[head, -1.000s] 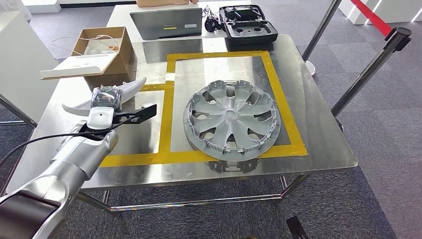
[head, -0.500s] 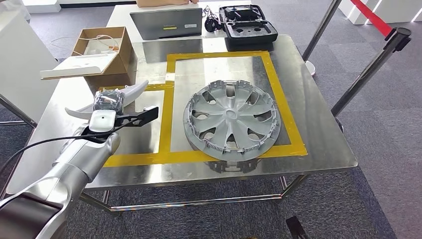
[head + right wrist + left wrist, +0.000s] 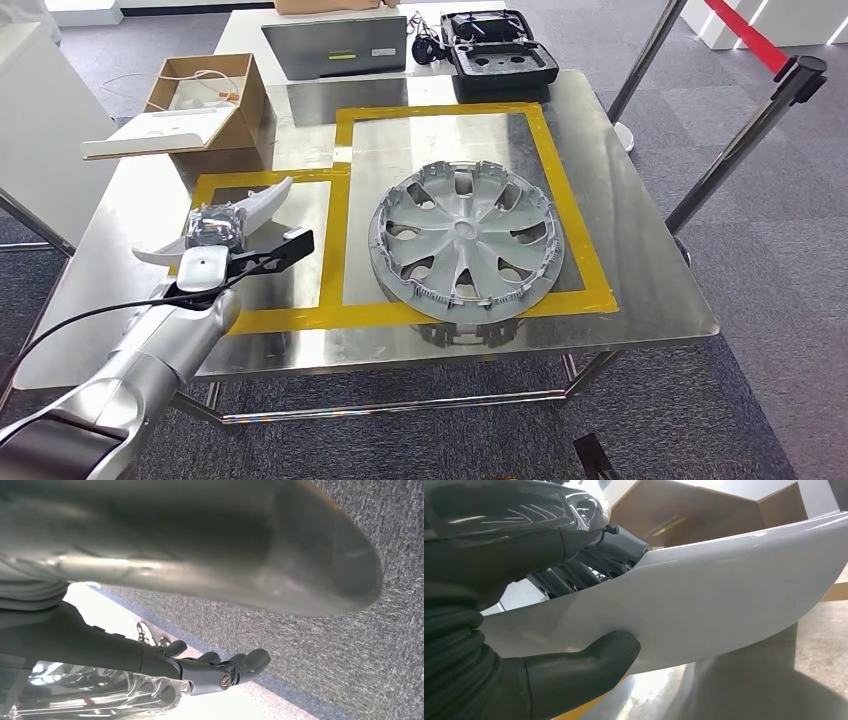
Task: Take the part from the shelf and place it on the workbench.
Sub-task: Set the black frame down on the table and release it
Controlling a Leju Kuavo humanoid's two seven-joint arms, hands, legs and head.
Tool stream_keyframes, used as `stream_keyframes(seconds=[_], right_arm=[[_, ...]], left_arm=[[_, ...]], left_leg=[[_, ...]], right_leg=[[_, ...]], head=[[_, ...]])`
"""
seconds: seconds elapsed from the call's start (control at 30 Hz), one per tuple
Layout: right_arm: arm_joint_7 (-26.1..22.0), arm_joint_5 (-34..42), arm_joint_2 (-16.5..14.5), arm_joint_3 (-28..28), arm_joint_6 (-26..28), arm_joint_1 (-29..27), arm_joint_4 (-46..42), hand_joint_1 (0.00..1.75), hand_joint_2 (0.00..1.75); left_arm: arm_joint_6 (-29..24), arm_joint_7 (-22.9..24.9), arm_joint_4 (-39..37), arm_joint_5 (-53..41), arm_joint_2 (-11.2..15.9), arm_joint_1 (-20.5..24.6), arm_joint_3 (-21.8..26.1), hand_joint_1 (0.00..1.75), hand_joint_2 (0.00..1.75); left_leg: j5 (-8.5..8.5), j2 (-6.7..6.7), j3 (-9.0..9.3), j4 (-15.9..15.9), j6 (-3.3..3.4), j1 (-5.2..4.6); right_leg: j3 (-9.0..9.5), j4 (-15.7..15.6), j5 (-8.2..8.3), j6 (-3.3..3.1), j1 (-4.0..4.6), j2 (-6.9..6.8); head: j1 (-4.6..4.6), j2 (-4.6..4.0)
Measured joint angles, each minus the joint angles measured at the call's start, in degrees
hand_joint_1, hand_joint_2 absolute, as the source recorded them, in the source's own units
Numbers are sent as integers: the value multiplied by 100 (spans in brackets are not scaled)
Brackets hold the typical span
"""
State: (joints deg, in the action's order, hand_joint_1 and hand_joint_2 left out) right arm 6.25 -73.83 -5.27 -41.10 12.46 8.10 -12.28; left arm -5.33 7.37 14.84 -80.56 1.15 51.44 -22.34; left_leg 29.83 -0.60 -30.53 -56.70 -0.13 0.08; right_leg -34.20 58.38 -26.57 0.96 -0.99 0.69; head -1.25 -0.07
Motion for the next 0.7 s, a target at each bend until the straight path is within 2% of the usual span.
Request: stream_keyframes(seconds=[0.2,0.43,0.7], right_arm=[[1,-10,-2,15,-1,0,0,0,0],[13,-56,-2,31,-3,2,0,0,0],[36,-103,-4,63,-24,32,0,0,0]], left_arm=[[-57,4,0,13,5,-82,53,175,175],[-465,-53,0,55,5,-284,159,175,175],[-495,-152,0,28,-29,-453,188,175,175]], left_leg=[[0,0,0,0,0,0],[0,0,0,0,0,0],[0,0,1,0,0,0]], right_leg=[[0,0,0,0,0,0],[0,0,0,0,0,0],[2,-1,0,0,0,-1]], head=[[0,0],[0,0],[0,0]])
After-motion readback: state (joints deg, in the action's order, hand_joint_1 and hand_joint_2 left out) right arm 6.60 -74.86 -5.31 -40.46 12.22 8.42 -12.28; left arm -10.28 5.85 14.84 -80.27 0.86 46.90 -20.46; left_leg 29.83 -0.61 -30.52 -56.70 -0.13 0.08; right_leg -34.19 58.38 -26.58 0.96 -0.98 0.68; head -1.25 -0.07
